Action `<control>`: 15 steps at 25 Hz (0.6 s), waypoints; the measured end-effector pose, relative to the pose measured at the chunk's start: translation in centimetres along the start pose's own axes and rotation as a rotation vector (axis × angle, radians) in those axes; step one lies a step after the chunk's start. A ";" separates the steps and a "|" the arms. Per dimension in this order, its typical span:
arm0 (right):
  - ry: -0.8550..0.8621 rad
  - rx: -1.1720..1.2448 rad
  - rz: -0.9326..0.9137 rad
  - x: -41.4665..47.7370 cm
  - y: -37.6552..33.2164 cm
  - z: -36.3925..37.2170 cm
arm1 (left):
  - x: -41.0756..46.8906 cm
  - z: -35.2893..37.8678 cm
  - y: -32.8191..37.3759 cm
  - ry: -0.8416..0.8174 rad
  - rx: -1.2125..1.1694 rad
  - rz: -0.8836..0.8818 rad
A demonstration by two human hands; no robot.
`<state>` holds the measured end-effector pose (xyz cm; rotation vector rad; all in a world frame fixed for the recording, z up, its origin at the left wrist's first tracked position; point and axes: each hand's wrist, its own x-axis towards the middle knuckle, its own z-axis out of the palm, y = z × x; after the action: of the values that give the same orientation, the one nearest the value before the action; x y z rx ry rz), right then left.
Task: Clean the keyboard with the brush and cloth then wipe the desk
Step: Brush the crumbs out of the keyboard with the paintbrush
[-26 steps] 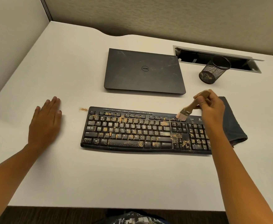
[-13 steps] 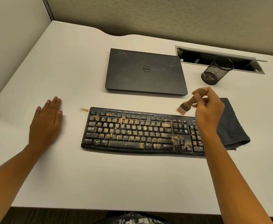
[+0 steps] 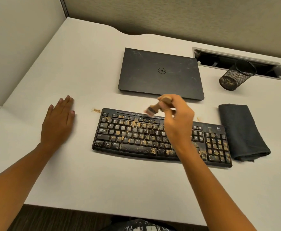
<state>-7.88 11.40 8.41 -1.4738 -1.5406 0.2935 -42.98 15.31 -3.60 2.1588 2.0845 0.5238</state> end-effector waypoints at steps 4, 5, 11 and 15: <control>-0.163 0.064 -0.067 0.7 -2.4 4.1 | 0.0 -0.1 0.1 0.003 -0.001 -0.006; -0.198 0.089 -0.073 0.9 -2.8 4.7 | 0.0 -0.1 0.2 0.004 -0.001 -0.006; -0.349 0.122 -0.228 1.7 -4.8 8.2 | 0.0 -0.2 0.2 0.006 -0.005 -0.015; -0.369 0.084 -0.265 2.0 -5.1 8.2 | -0.1 -0.3 0.4 0.013 -0.019 -0.020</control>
<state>-16.95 15.41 8.75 -1.1763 -1.9695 0.4860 -42.68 15.17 -3.26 2.1273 2.0963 0.5549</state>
